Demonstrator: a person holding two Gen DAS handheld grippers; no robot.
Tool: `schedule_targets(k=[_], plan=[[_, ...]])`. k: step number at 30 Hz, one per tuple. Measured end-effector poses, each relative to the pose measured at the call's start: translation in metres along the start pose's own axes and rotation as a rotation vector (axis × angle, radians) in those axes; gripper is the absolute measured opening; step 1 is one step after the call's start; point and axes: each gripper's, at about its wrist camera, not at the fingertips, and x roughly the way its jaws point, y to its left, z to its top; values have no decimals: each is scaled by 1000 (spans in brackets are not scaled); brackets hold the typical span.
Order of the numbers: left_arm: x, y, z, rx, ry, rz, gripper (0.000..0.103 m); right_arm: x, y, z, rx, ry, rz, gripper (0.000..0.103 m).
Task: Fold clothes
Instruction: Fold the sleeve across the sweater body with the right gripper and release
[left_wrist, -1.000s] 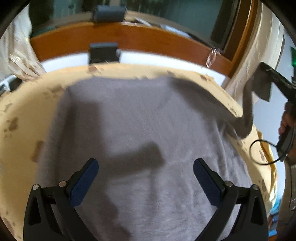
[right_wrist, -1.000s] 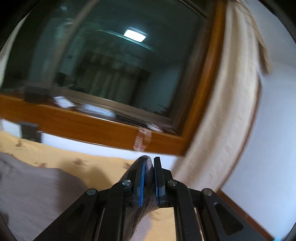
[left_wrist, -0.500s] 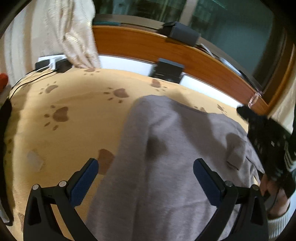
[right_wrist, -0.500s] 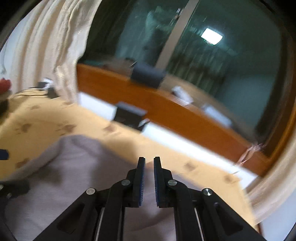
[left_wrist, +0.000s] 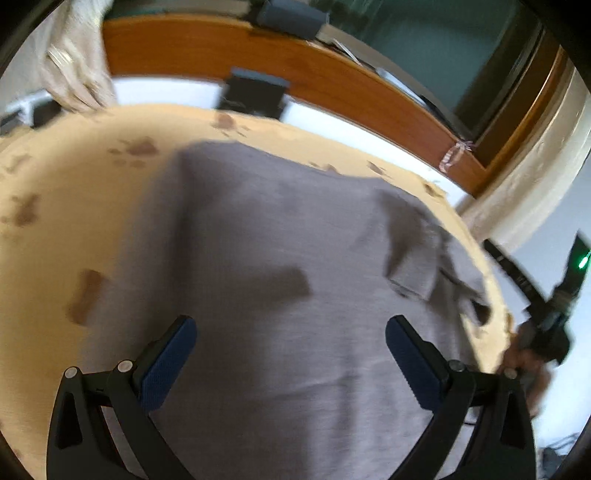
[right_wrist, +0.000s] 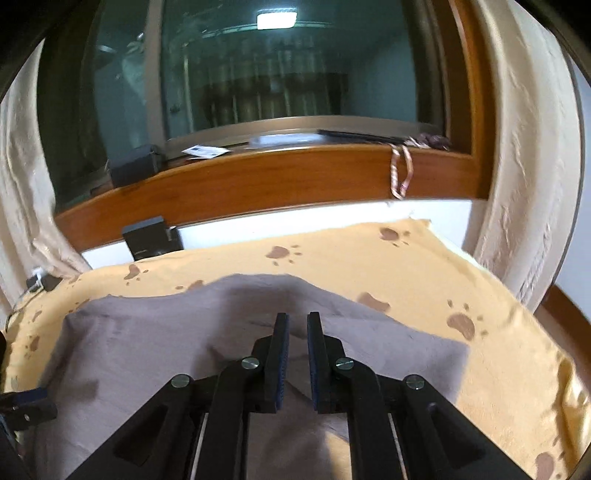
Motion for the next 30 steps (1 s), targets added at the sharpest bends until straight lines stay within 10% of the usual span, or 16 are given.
schedule_targets(k=[8, 14, 24, 30], plan=[[25, -59, 27, 240, 60, 13, 103, 8, -37, -11, 68, 5, -19, 10], [54, -90, 35, 458, 42, -159, 103, 4, -44, -8, 81, -22, -48, 11], [104, -128, 41, 623, 173, -236, 101, -6, -71, 1, 199, -55, -28, 11], [127, -134, 42, 582, 259, -252, 46, -13, -77, 3, 222, -79, -30, 11]])
